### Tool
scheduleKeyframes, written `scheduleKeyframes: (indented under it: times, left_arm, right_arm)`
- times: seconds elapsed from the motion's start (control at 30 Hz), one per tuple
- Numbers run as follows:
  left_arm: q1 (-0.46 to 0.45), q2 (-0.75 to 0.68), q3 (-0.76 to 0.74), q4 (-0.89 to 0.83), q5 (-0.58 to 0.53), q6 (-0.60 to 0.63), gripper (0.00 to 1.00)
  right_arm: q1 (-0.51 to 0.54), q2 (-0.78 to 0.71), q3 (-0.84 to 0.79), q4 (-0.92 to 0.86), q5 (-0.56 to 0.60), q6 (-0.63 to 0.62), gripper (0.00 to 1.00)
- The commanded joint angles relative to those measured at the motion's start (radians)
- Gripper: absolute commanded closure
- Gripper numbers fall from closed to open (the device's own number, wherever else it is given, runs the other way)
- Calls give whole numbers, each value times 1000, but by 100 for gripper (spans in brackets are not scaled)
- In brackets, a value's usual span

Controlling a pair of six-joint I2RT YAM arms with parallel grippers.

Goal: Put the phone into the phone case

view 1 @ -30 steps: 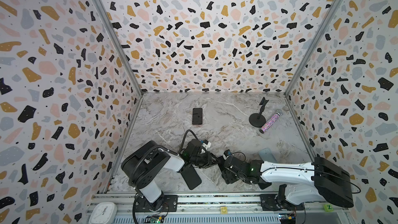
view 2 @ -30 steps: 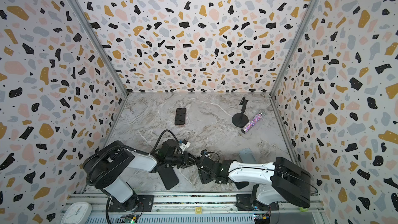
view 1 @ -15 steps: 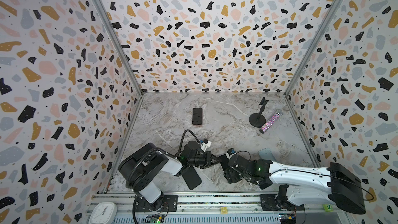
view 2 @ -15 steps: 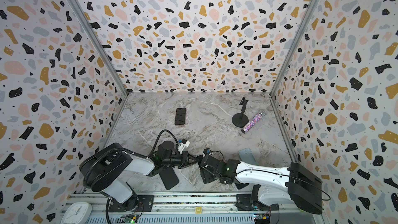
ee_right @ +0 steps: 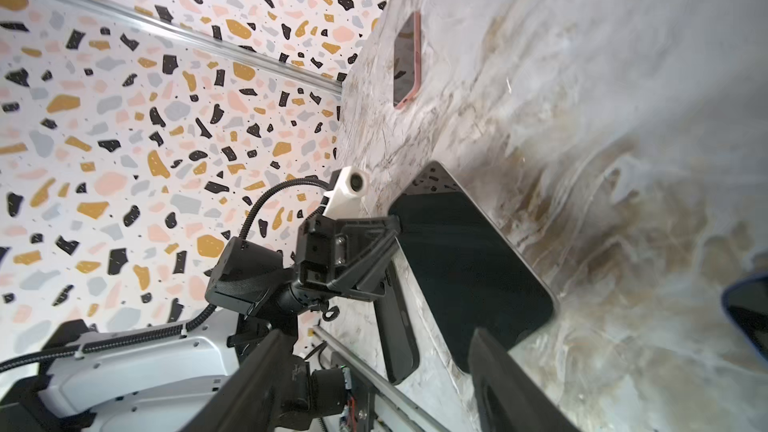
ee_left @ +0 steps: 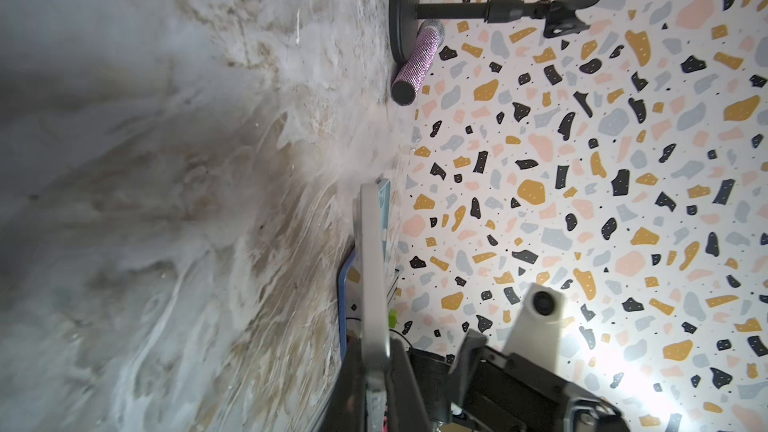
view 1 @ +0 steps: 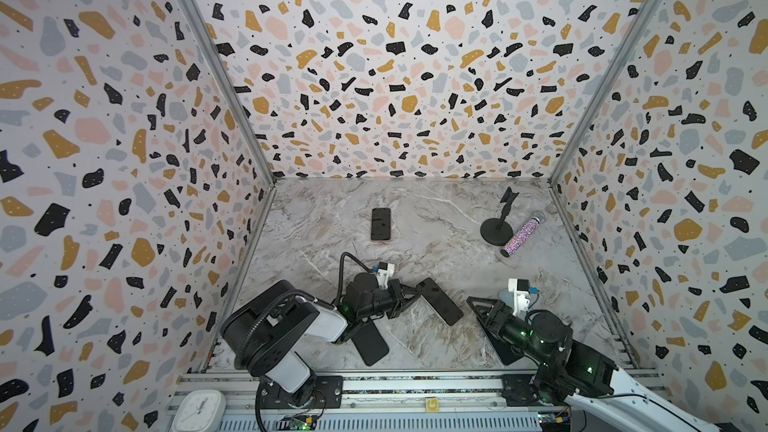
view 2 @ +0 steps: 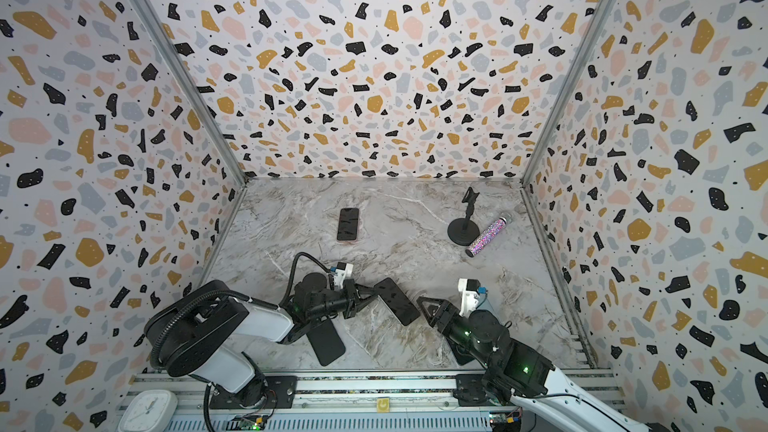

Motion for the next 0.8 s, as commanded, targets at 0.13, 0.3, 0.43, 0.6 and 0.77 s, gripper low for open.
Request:
scheduleKeyframes:
  times: [0.13,0.3,0.43,0.6,0.77]
  left_arm:
    - [-1,-34,26,205,-61,-89,100]
    - [-5,-9,31,263,-60,-122,100]
    - [-6,20,19,332,-57,-156,100]
    - [-7,51,10,396,-56,-187,100]
    - [-7,59,8,417,-53,-198,100]
  right_arm:
    - [-5,-47,-92,138,-11,255,31]
    - [-34,9,-188,326,-46,349,37]
    - [-104,81,-194,399,-99,340,48]
    - [-183,175,-216,530,-165,333,55]
    - [-218,310,-208,650,-221,325,60]
